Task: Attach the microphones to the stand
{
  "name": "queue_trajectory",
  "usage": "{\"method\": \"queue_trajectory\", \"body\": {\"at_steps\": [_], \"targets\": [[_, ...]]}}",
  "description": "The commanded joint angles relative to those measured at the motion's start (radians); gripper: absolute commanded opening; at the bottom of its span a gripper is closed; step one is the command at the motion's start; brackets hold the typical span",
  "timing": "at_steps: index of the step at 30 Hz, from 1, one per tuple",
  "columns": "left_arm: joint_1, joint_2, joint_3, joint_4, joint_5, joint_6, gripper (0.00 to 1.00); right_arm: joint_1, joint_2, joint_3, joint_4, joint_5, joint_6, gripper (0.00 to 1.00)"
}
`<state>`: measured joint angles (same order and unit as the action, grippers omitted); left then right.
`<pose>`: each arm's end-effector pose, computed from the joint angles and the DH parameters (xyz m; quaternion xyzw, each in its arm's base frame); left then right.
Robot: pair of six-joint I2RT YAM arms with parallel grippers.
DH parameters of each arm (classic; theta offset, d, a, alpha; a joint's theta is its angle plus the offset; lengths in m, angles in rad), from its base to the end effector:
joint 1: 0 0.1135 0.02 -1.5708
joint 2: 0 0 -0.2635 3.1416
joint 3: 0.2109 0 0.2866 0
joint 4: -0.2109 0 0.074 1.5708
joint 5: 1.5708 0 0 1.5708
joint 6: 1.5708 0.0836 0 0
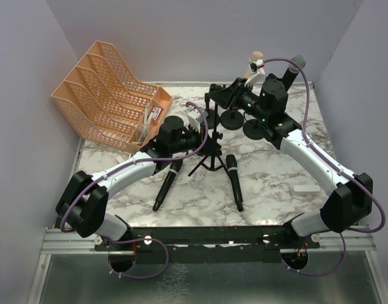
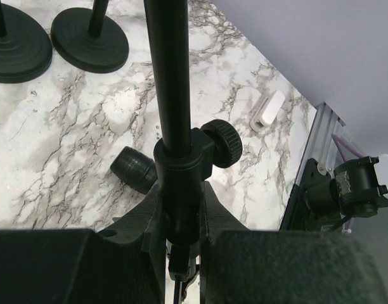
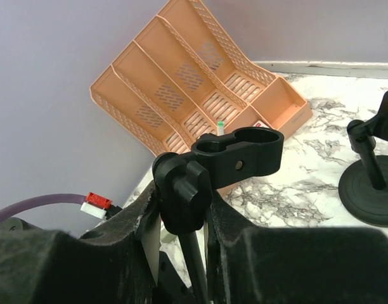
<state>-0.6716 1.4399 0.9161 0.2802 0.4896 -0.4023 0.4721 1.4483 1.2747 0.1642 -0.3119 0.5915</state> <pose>0.2900 -0.2807 0.2509 0.2505 0.7373 -0.4697 0.4158 0.3693 0.2174 0.3843 -0.0672 0.7071 0.4476 0.5433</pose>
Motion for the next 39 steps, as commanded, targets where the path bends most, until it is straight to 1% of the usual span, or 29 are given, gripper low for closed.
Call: {"method": "queue_trajectory", "body": {"at_steps": [1, 5, 7, 9, 11, 14, 19, 24, 28, 30, 33, 36, 39], "targets": [[-0.017, -0.025, 0.006, -0.043, 0.025, 0.011, 0.0, -0.006, -0.028, -0.001, 0.102, 0.0, -0.055, 0.32], [-0.016, -0.063, -0.012, 0.043, 0.011, -0.013, 0.0, -0.007, -0.086, -0.153, 0.115, -0.051, -0.099, 0.47], [-0.017, -0.079, -0.013, 0.066, 0.001, -0.005, 0.0, -0.007, -0.133, -0.237, 0.124, -0.103, -0.138, 0.58], [-0.017, -0.091, -0.016, 0.084, -0.003, 0.008, 0.0, -0.006, -0.182, -0.308, 0.134, -0.176, -0.179, 0.64], [-0.017, -0.1, -0.024, 0.102, -0.003, 0.017, 0.0, -0.007, -0.243, -0.373, 0.161, -0.226, -0.197, 0.67], [-0.017, -0.106, -0.027, 0.111, 0.006, 0.032, 0.0, -0.007, -0.317, -0.442, 0.178, -0.261, -0.229, 0.68], [-0.017, -0.095, 0.025, 0.113, 0.05, 0.045, 0.0, -0.007, -0.375, -0.46, 0.071, -0.286, -0.344, 0.67], [-0.017, -0.094, 0.049, 0.113, 0.113, 0.075, 0.0, -0.007, -0.403, -0.438, 0.008, -0.244, -0.381, 0.64], [-0.016, -0.099, 0.05, 0.113, 0.125, 0.083, 0.0, -0.007, -0.374, -0.384, -0.052, -0.251, -0.353, 0.57], [-0.016, -0.101, 0.053, 0.113, 0.126, 0.085, 0.0, -0.007, -0.357, -0.368, -0.076, -0.261, -0.346, 0.51], [-0.016, -0.099, 0.056, 0.113, 0.126, 0.086, 0.0, -0.007, -0.353, -0.374, -0.057, -0.253, -0.301, 0.36], [-0.016, -0.099, 0.054, 0.117, 0.119, 0.093, 0.0, -0.007, -0.349, -0.398, 0.007, -0.238, -0.196, 0.21], [-0.017, -0.105, 0.05, 0.128, 0.073, 0.1, 0.0, -0.007, -0.324, -0.412, 0.038, -0.227, -0.072, 0.12]]}}
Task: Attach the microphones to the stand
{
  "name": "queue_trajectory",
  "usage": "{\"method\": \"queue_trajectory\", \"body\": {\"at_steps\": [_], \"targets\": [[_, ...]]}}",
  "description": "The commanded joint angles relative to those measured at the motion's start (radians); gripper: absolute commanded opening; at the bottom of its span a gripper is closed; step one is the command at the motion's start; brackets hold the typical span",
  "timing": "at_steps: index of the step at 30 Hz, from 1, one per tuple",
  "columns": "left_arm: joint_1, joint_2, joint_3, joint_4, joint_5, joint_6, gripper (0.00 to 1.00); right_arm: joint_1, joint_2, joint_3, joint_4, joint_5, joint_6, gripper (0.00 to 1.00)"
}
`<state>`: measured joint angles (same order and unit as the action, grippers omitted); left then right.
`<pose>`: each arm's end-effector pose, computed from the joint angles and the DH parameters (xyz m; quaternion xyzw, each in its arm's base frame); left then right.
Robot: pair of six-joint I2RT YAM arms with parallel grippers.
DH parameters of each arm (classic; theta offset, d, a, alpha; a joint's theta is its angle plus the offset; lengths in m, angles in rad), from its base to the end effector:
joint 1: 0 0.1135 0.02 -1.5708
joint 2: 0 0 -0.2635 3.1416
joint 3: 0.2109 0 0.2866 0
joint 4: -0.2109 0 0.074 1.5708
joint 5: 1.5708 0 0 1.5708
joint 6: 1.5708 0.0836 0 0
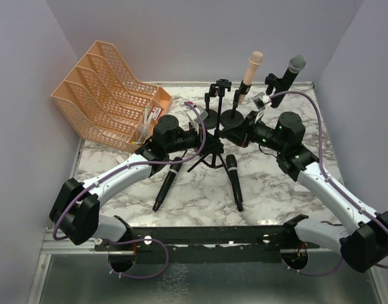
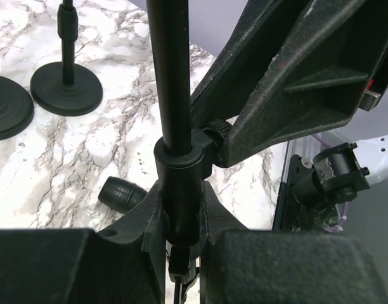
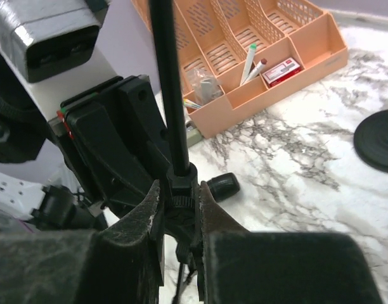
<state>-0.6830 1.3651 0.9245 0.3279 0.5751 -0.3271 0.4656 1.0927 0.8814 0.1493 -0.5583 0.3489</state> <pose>0.2726 -0.2805 0.2900 0.3125 0.6704 -0.4942 0.4567 0.2750 0.1877 0.3384 -0.2292 0.6883 0.4451 0.5250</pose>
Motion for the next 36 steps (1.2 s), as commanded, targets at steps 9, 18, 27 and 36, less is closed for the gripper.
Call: {"method": "queue_trajectory", "body": {"at_steps": [9, 18, 27, 36], "targets": [[-0.005, -0.063, -0.012, 0.239, -0.157, 0.059, 0.0, -0.001, 0.03, -0.124, 0.178, 0.182, 0.686, 0.01], [-0.005, -0.066, -0.033, 0.263, -0.181, 0.059, 0.0, 0.0, 0.007, -0.124, 0.192, 0.211, 1.052, 0.31], [-0.006, -0.091, -0.057, 0.263, -0.114, -0.01, 0.0, 0.0, -0.129, -0.097, 0.171, 0.124, 0.293, 0.66], [-0.006, -0.109, -0.054, 0.263, -0.043, -0.026, 0.0, -0.001, -0.108, 0.028, -0.099, -0.113, -0.276, 0.69]]}}
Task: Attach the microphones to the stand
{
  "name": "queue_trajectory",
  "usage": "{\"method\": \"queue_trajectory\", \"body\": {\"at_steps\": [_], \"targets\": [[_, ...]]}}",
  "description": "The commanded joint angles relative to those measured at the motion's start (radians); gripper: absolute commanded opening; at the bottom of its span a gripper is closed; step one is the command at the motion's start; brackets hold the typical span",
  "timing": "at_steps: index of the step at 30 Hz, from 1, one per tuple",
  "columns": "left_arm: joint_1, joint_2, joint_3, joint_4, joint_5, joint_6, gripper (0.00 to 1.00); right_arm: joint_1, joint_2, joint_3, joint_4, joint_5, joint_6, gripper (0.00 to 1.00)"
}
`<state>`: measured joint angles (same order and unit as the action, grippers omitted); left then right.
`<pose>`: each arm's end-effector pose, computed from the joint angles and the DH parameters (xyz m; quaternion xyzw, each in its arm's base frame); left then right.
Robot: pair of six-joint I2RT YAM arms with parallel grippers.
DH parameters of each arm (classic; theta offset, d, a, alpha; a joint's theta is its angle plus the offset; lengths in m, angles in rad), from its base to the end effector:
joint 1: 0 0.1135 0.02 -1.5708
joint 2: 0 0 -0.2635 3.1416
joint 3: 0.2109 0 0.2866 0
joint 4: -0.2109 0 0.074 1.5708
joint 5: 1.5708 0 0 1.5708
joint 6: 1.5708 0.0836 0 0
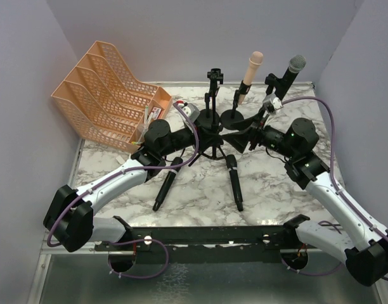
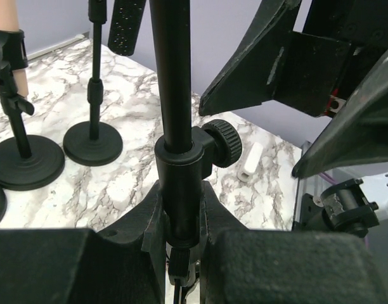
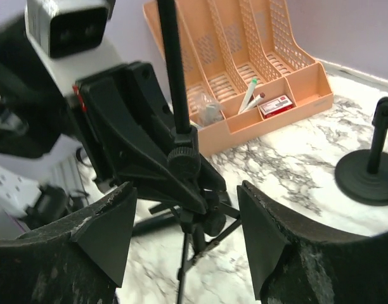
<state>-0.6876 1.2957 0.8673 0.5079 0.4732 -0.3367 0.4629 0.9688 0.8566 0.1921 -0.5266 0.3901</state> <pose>0.2665 -0.2682 0.3170 0.2847 0.6194 -0.4886 0.5446 0.2513 0.1724 0.3706 -0.2149 0.6475 0.4542 0.5729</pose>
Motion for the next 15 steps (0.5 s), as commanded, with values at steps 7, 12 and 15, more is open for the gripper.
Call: {"method": "queue_trajectory", "body": {"at_steps": [7, 12, 15], "targets": [[-0.001, -0.032, 0.008, 0.083, 0.086, -0.013, 0.0, 0.004, 0.1, 0.147, -0.191, -0.141, -0.381, 0.66], [0.0, -0.03, 0.011, 0.083, 0.097, -0.009, 0.0, 0.005, 0.133, 0.166, -0.184, -0.145, -0.381, 0.5], [-0.002, -0.031, 0.012, 0.083, 0.1, -0.006, 0.0, 0.005, 0.142, 0.172, -0.18, -0.154, -0.367, 0.41]]}}
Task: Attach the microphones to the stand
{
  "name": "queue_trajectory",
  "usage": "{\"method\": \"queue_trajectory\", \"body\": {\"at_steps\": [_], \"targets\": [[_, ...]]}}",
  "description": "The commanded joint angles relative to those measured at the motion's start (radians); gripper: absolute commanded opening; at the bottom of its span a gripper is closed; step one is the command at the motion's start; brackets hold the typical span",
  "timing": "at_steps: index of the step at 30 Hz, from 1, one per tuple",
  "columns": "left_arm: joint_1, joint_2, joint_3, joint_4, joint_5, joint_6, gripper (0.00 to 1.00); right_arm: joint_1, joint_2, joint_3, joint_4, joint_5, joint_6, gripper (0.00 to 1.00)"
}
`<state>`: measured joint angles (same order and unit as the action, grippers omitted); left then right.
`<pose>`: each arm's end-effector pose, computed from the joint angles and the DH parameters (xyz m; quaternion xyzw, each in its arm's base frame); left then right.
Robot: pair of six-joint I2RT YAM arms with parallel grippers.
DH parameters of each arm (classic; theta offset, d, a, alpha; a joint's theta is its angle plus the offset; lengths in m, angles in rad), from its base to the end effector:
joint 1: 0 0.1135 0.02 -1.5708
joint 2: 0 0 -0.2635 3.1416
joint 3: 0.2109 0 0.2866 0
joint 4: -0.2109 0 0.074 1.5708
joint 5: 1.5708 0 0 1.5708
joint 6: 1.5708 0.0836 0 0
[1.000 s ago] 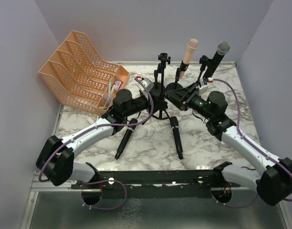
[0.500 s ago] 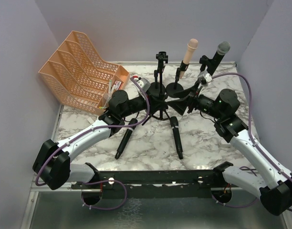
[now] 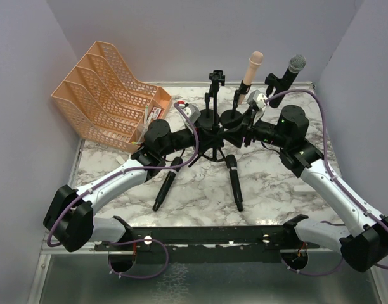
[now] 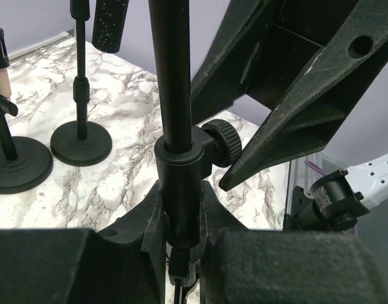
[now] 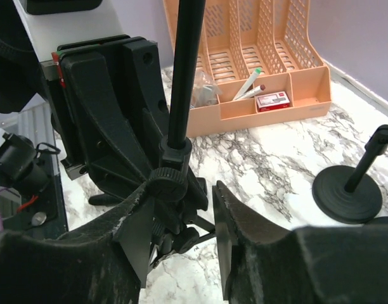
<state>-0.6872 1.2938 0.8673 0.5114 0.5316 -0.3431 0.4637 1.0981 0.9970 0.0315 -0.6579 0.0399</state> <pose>0.2618 -0.2697 0.3180 0.3024 0.6099 -0.5047 0.5308 0.2676 0.1910 0.3698 -0.3610 0.6303 0.3896 0.5663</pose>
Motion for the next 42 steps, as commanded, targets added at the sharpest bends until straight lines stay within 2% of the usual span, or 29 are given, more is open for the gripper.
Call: {"method": "queue_trajectory", "body": {"at_steps": [1, 16, 21, 26, 28, 33, 36, 39, 42], "targets": [[-0.002, -0.029, 0.012, 0.079, 0.043, 0.002, 0.0, 0.004, 0.013, 0.026, -0.009, -0.023, -0.01, 0.4], [-0.003, -0.019, 0.009, 0.079, 0.039, 0.01, 0.0, 0.003, 0.011, -0.04, 0.153, 0.057, 0.159, 0.36], [-0.002, -0.017, 0.01, 0.079, 0.037, 0.003, 0.0, 0.004, 0.026, -0.052, 0.211, 0.057, 0.27, 0.28], [-0.003, -0.018, 0.01, 0.079, 0.034, 0.001, 0.0, 0.004, 0.029, -0.065, 0.234, 0.081, 0.331, 0.36], [-0.003, -0.02, 0.009, 0.079, 0.033, 0.001, 0.0, 0.003, 0.029, -0.068, 0.241, 0.077, 0.347, 0.36], [-0.003, -0.015, 0.009, 0.079, 0.033, -0.002, 0.0, 0.003, 0.04, -0.069, 0.251, 0.061, 0.4, 0.17], [-0.003, -0.013, 0.006, 0.079, 0.03, -0.002, 0.0, 0.003, 0.043, -0.076, 0.268, 0.091, 0.481, 0.11], [-0.002, -0.012, 0.004, 0.079, 0.021, 0.002, 0.0, 0.003, 0.045, -0.078, 0.263, 0.185, 0.644, 0.05], [-0.003, -0.012, 0.0, 0.079, 0.014, 0.005, 0.0, 0.003, 0.034, -0.083, 0.197, 0.345, 0.904, 0.01]]}}
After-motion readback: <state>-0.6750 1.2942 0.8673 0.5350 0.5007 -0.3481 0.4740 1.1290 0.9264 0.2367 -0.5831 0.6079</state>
